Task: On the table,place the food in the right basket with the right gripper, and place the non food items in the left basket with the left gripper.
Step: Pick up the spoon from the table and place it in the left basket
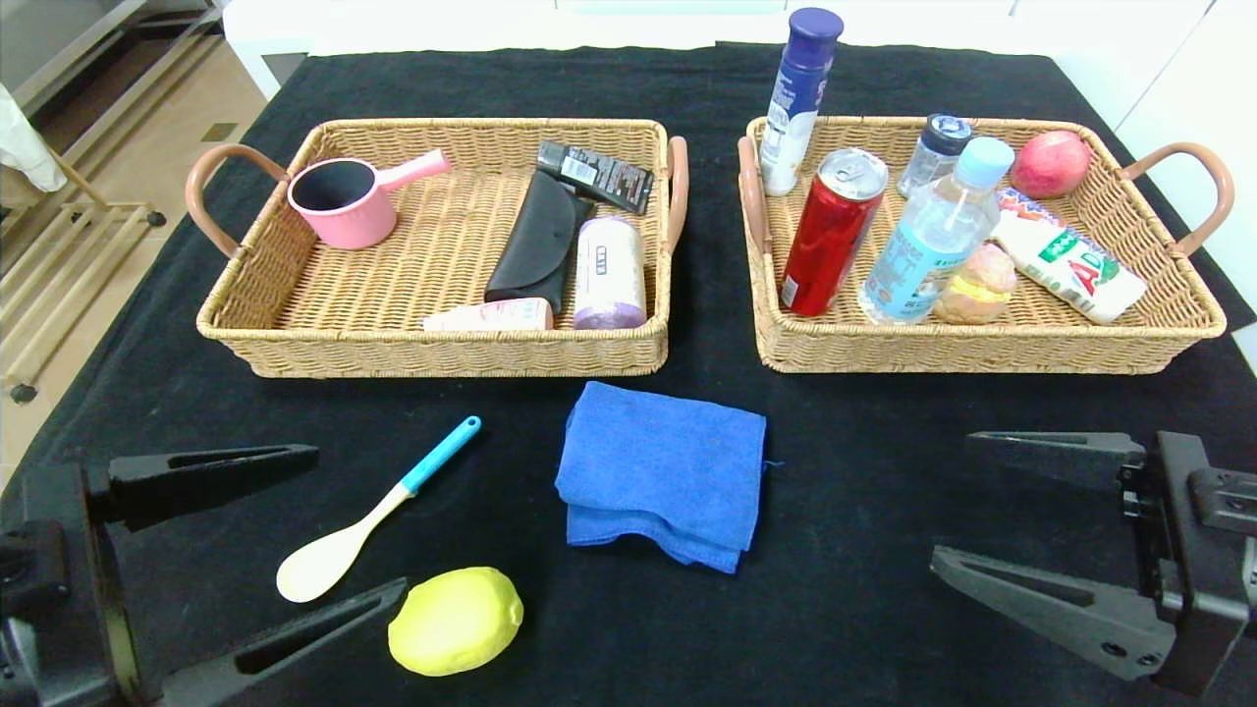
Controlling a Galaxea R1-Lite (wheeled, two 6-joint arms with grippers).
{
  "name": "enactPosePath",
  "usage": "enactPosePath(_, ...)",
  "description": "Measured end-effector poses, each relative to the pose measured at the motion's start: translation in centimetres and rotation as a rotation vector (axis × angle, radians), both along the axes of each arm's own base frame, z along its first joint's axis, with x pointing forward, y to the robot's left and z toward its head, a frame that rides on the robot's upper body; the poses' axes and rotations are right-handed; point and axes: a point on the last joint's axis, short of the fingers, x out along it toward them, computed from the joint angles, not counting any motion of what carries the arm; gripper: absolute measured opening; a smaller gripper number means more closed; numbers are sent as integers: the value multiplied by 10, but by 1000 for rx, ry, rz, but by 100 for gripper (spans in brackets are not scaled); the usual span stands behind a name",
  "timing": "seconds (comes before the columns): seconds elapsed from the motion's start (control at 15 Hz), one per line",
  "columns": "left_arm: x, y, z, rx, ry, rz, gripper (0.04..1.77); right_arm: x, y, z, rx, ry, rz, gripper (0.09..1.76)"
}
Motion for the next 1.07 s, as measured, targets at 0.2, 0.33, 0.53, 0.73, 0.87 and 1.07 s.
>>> enactPosePath(0.2, 6, -1, -7, 33, 25, 84, 172, 1, -13, -4, 13, -2, -3, 170)
enactPosePath(0.33, 7, -1, -9, 37, 33, 98, 172, -1, -20, -2, 25, -13, -16, 170)
enactPosePath(0.53, 12, -1, -8, 53, 33, 182, 172, -6, -24, -3, 30, -16, -22, 170)
enactPosePath(0.73, 19, -1, -10, 82, 123, 302, 172, -6, -27, -3, 31, -18, -39, 170)
enactPosePath(0.87, 25, -3, -6, 110, 188, 360, 172, -6, -28, -3, 31, -20, -46, 170)
enactPosePath(1.07, 43, -10, 2, 131, 217, 432, 172, -5, -30, -2, 31, -23, -61, 170)
